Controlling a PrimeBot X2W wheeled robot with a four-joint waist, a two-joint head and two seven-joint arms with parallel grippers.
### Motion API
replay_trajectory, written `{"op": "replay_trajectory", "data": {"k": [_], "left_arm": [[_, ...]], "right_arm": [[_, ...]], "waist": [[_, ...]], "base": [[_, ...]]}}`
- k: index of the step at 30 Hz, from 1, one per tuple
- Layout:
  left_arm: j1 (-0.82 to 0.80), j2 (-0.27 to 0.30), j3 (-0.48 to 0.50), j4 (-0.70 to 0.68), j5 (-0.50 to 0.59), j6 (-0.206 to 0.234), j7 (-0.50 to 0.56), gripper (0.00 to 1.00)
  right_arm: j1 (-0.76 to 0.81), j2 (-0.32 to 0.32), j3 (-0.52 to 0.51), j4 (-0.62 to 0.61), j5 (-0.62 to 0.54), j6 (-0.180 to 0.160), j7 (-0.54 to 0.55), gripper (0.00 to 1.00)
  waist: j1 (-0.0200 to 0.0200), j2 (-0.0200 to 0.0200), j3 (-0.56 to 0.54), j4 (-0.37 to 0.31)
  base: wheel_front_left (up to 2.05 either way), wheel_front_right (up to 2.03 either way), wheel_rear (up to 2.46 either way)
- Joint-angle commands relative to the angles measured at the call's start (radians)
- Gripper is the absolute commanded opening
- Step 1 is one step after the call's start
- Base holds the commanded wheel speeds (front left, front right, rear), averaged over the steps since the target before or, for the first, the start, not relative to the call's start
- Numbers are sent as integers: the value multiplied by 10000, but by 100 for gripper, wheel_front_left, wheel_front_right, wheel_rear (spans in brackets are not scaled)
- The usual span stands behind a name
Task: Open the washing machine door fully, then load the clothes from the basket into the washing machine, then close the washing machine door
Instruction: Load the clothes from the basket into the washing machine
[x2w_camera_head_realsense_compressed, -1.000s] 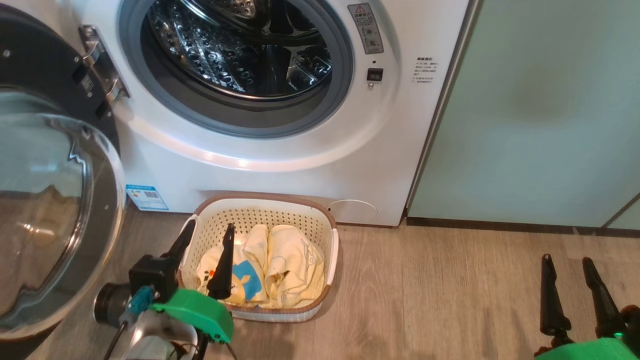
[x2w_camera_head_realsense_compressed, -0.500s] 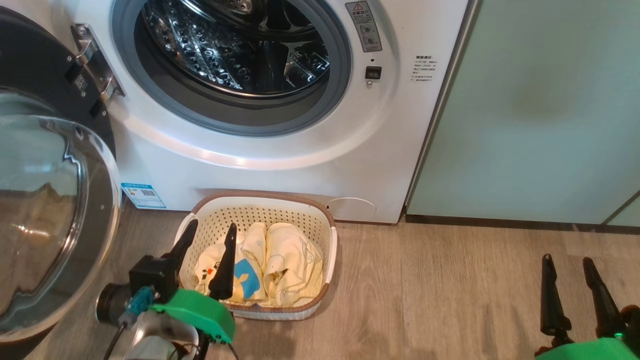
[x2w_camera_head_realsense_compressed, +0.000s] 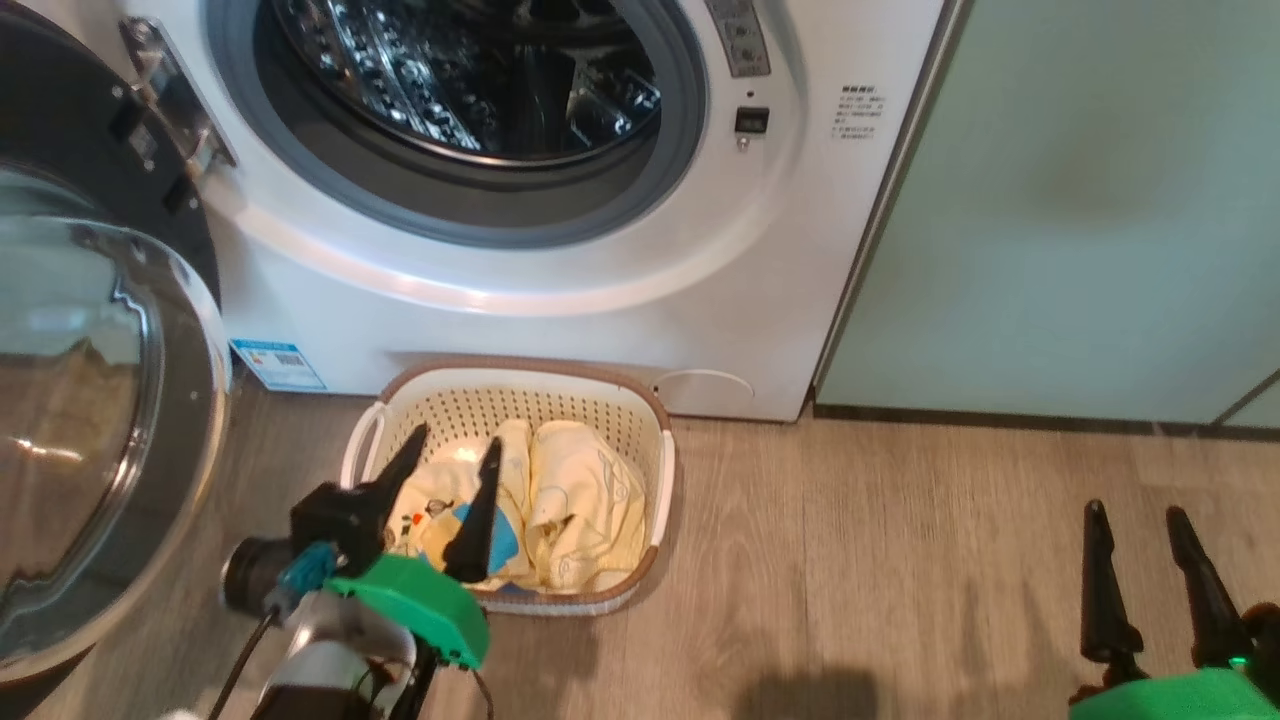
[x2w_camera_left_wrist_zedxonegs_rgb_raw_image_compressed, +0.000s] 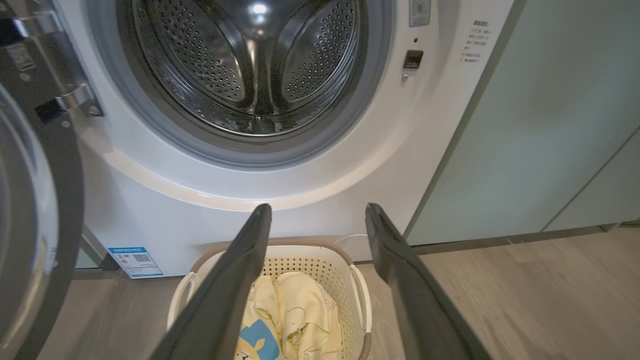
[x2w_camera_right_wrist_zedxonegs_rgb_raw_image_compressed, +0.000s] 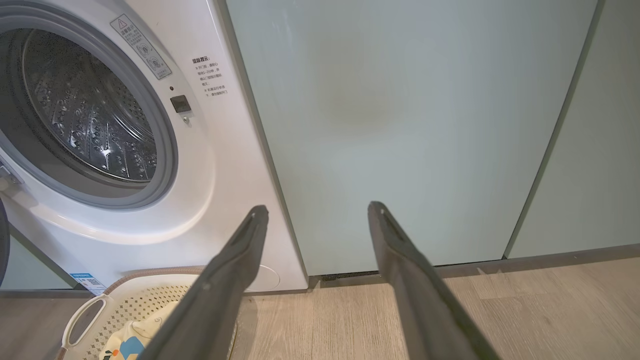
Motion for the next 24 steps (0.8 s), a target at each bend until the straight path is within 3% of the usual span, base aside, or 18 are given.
{"op": "replay_trajectory", "data": {"k": [1, 15, 24], "left_arm": [[-706, 110, 214, -92, -38, -118, -86, 100], [-3367, -306, -629, 3671, -438, -760, -631, 100], [-5610, -458, -1012, 7351, -836, -1053, -579, 100]], "right_arm": [[-595, -141, 231, -363, 64, -29, -68, 100], [-1494, -141, 356, -605, 42, -29, -68, 100], [-2255, -141, 721, -759, 293, -29, -68, 100]], "waist": [[0, 0, 236, -27], [0, 0, 2166, -272], [0, 0, 3780, -794]], "base": [[0, 0, 0], [0, 0, 0], [0, 0, 0]]}}
